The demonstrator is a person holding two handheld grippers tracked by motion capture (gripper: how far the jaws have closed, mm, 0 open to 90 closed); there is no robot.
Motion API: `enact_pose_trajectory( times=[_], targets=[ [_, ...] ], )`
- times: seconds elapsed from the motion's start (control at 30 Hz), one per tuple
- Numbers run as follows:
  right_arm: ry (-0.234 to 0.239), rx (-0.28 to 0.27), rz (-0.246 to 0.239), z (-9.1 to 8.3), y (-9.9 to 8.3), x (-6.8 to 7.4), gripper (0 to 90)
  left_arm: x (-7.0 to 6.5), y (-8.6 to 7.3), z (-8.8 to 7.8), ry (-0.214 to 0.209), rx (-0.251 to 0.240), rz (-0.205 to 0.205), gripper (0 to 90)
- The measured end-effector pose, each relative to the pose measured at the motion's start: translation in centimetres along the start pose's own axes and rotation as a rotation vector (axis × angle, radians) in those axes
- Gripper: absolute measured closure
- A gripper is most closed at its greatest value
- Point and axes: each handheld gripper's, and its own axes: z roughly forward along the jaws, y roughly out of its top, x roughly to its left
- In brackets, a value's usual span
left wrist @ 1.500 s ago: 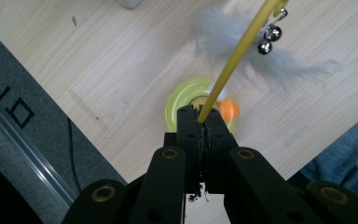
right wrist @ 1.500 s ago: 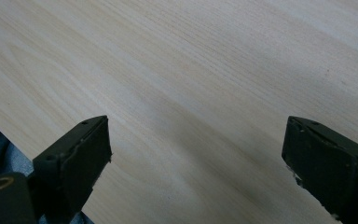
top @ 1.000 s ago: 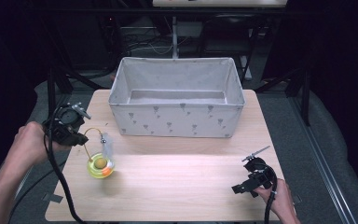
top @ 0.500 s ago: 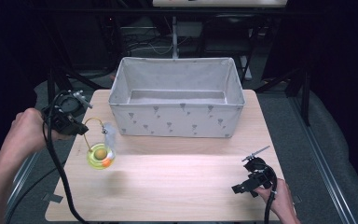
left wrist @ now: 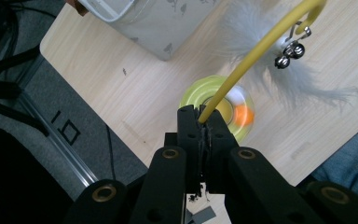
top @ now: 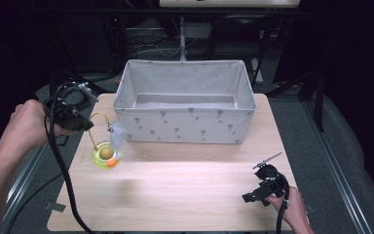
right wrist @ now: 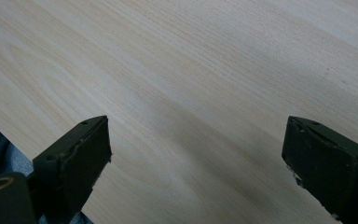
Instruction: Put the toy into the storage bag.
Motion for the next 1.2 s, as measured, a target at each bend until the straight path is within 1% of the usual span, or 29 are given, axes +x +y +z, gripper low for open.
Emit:
enact_pose_trajectory(
  times=[0.03, 0.1, 0.13, 0.17, 0.2, 0.23, 0.27, 0.57, 0.67, 0.77, 0.83, 0.87, 0.9, 1.0, 1.07, 1.1, 1.13, 1.17, 1.2],
  targets=[
    [0.000, 0.001, 0.002, 0.0, 0.0, 0.0, 7.7, 0.0, 0.1, -0.1, -0.001, 0.001, -0.004, 87.9],
    [-0.001, 0.013, -0.008, -0.1, 0.1, 0.0, 7.7, 0.1, 0.3, -0.4, 0.000, -0.004, 0.004, 87.9],
    [0.000, -0.019, 0.018, 0.1, 0.0, 0.2, 7.7, 0.1, 0.4, -0.4, -0.002, -0.005, 0.003, 87.9],
    [-0.001, -0.019, 0.018, 0.1, 0.0, 0.2, 7.7, 0.2, 0.5, -0.6, -0.003, -0.004, 0.006, 87.9],
    [0.004, -0.006, 0.006, 0.0, 0.0, 0.0, 7.7, 0.3, 0.6, -0.6, -0.002, -0.006, 0.007, 87.9],
    [-0.009, -0.002, 0.002, 0.0, 0.0, 0.0, 7.7, 0.3, 0.6, -0.7, -0.003, -0.004, 0.005, 87.9],
    [-0.010, 0.002, 0.006, -0.1, 0.0, 0.0, 7.7, 0.3, 0.8, -0.9, 0.002, -0.008, 0.010, 87.9],
    [-0.007, -0.001, 0.003, 0.0, 0.0, 0.0, 7.6, 0.4, 2.1, -2.2, 0.015, -0.018, 0.035, 87.9],
    [-0.009, 0.004, 0.005, -0.1, 0.0, 0.0, 7.7, 0.4, 2.6, -2.5, 0.020, -0.022, 0.037, 87.9],
    [-0.008, 0.000, 0.001, 0.0, 0.0, 0.0, 7.7, 0.5, 3.1, -2.8, 0.019, -0.022, 0.047, 87.9],
    [-0.012, 0.007, 0.006, -0.1, 0.0, 0.0, 7.7, 0.5, 3.3, -3.1, 0.020, -0.027, 0.051, 87.9],
    [0.000, 0.003, 0.012, -0.1, 0.0, 0.0, 7.7, 0.6, 3.5, -3.3, 0.022, -0.029, 0.054, 87.9],
    [0.000, -0.009, 0.020, -0.1, 0.0, 0.0, 7.7, 0.6, 3.7, -3.4, 0.027, -0.032, 0.056, 87.9],
    [0.003, -0.006, 0.017, -0.1, 0.0, 0.0, 7.7, 0.6, 4.1, -3.9, 0.030, -0.038, 0.062, 87.9],
    [0.001, -0.022, 0.031, 0.0, -0.1, 0.1, 7.7, 0.6, 4.4, -4.1, 0.027, -0.038, 0.065, 87.9],
    [0.001, -0.015, 0.026, 0.0, -0.1, 0.1, 7.7, 0.6, 4.6, -4.2, 0.027, -0.038, 0.069, 87.9],
    [-0.001, 0.006, 0.009, -0.1, 0.0, 0.0, 7.7, 0.6, 4.8, -4.3, 0.029, -0.043, 0.069, 87.9],
    [-0.009, -0.004, 0.015, -0.1, 0.0, 0.0, 7.6, 0.6, 4.9, -4.4, 0.029, -0.044, 0.068, 87.9],
    [-0.012, 0.000, 0.011, -0.1, 0.0, 0.0, 7.7, 0.7, 5.1, -4.5, 0.031, -0.044, 0.073, 87.9]
  ],
)
